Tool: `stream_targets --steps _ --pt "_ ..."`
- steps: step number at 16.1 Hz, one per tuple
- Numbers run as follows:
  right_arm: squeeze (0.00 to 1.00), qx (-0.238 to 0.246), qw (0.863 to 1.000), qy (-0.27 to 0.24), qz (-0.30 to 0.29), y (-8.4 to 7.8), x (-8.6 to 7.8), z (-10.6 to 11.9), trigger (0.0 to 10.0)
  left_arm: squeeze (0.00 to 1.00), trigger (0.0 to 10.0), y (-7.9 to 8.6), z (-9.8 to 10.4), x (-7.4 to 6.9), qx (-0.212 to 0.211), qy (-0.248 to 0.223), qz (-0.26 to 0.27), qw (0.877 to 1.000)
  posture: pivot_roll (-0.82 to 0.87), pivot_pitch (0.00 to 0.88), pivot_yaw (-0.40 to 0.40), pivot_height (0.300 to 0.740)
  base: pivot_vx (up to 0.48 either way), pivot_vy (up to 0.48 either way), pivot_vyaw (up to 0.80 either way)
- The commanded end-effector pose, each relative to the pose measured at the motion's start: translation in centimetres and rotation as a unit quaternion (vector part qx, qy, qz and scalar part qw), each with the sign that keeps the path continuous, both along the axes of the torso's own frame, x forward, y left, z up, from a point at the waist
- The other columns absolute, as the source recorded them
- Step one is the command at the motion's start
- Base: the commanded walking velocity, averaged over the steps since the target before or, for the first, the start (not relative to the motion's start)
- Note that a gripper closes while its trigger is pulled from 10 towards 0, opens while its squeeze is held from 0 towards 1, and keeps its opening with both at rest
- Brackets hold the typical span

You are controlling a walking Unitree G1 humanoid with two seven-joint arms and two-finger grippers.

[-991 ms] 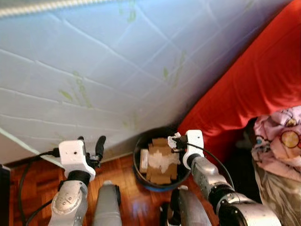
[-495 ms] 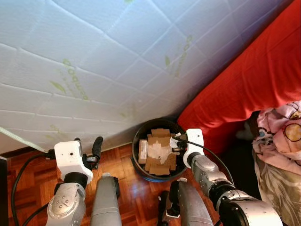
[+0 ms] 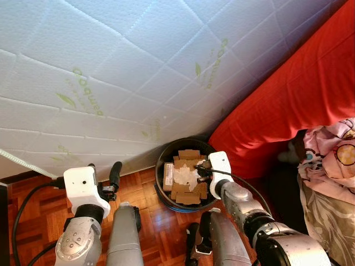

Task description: Clean up the room

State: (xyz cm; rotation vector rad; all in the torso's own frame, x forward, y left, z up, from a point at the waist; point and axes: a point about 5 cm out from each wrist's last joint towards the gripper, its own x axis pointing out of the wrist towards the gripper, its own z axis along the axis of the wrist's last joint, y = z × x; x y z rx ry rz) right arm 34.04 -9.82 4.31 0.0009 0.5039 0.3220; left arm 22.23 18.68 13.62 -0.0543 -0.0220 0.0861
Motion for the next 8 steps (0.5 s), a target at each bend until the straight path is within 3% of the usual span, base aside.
stream_targets --steps 1,7,8 --pt "1.00 -0.008 1.000 0.019 0.001 -0.11 -0.73 -1.00 10.0 0.00 10.0 -0.11 -0.37 -0.45 -0.004 0.014 0.004 1.000 0.29 0.438 -0.112 0.640 0.000 0.000 0.00" --pt "1.00 -0.038 0.998 0.002 0.041 0.56 -0.67 -0.75 10.0 0.00 10.0 0.00 -0.53 -0.66 -0.005 0.020 0.006 1.000 0.29 0.444 -0.116 0.640 0.000 0.000 0.00" --pt "0.96 -0.037 0.999 0.000 0.039 0.56 -0.61 -0.67 10.0 0.00 10.0 -0.09 -0.62 -0.54 -0.006 0.022 0.003 1.000 0.29 0.442 -0.116 0.640 0.000 0.000 0.00"
